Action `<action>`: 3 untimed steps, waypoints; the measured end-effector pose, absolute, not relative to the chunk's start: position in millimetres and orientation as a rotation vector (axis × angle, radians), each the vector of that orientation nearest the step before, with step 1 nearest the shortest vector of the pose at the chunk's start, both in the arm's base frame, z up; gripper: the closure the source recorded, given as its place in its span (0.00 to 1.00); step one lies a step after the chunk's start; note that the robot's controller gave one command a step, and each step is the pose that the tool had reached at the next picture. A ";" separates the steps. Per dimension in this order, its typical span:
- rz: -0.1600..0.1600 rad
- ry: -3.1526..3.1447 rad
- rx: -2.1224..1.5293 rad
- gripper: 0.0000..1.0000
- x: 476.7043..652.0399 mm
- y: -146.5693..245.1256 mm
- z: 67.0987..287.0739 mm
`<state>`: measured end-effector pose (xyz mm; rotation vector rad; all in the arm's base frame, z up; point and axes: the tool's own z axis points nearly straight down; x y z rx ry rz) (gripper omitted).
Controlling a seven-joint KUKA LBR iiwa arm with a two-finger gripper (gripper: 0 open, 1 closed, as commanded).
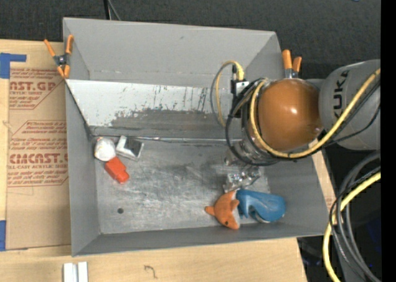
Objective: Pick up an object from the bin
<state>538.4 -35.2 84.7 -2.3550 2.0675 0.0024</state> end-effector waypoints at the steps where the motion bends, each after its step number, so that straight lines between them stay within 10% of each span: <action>1: 0.003 1.684 -2.647 1.00 521.0 -0.4 110.8; 3: -0.032 1.479 -2.719 1.00 496.9 -44.3 94.1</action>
Offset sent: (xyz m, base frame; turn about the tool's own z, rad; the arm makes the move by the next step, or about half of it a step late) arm -0.0347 -0.0066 0.0545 -0.5588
